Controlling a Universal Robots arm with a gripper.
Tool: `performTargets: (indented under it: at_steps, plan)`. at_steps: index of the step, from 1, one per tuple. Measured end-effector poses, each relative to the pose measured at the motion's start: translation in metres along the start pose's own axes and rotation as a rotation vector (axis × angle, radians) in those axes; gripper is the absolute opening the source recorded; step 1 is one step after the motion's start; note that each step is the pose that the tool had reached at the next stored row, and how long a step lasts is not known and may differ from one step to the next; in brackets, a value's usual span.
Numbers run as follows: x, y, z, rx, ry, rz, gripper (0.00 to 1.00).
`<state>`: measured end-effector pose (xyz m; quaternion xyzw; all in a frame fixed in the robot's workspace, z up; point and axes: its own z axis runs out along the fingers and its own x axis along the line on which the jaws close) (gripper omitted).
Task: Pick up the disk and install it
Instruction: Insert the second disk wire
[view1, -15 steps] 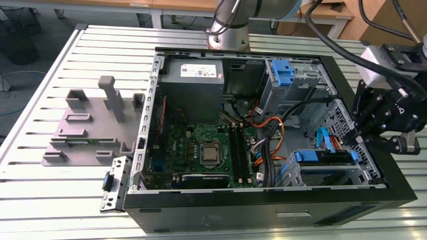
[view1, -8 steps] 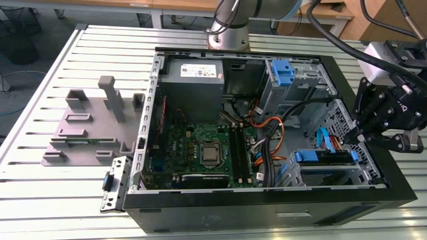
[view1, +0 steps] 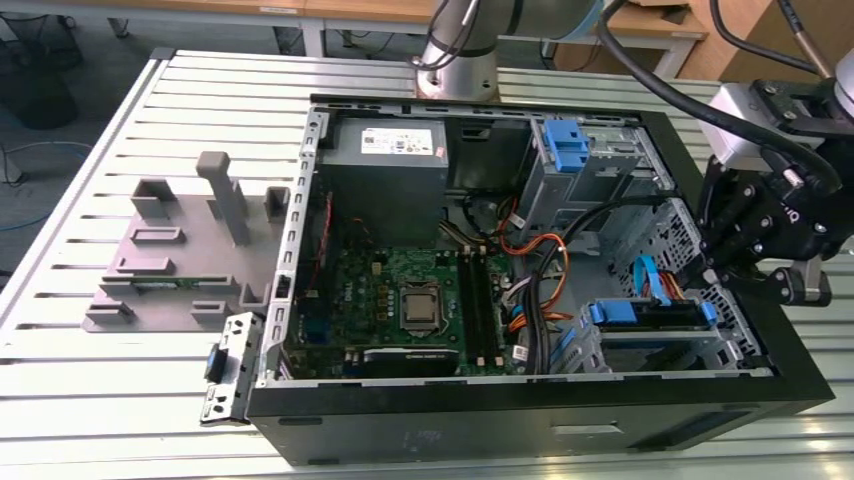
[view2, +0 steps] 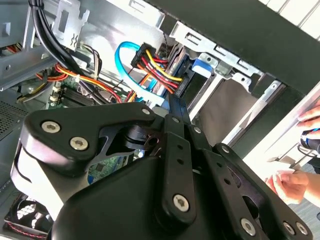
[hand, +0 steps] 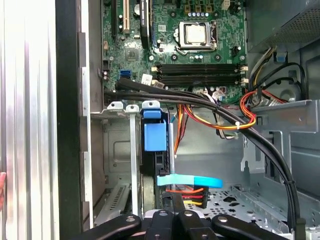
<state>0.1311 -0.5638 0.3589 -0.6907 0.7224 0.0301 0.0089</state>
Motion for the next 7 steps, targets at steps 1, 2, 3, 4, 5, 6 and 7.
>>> performTargets:
  at_steps: [1, 2, 3, 4, 5, 6, 7]
  plan:
    - [0.0001, 0.0005, 0.0000, 0.0002, 0.0000, 0.000, 0.11]
    - [0.0001, 0.0004, 0.0000, 0.0002, 0.0000, 0.000, 0.11]
    - [0.0001, 0.0005, 0.0000, 0.0002, 0.0000, 0.000, 0.11]
    - [0.0000, 0.0006, 0.0000, 0.0002, 0.0000, 0.000, 0.11]
    - [0.0000, 0.0008, 0.0000, 0.0002, 0.0001, 0.000, 0.11]
    - [0.0000, 0.0008, 0.0000, 0.0002, 0.0000, 0.000, 0.11]
    - [0.0000, 0.0008, 0.0000, 0.0002, 0.0000, 0.000, 0.11]
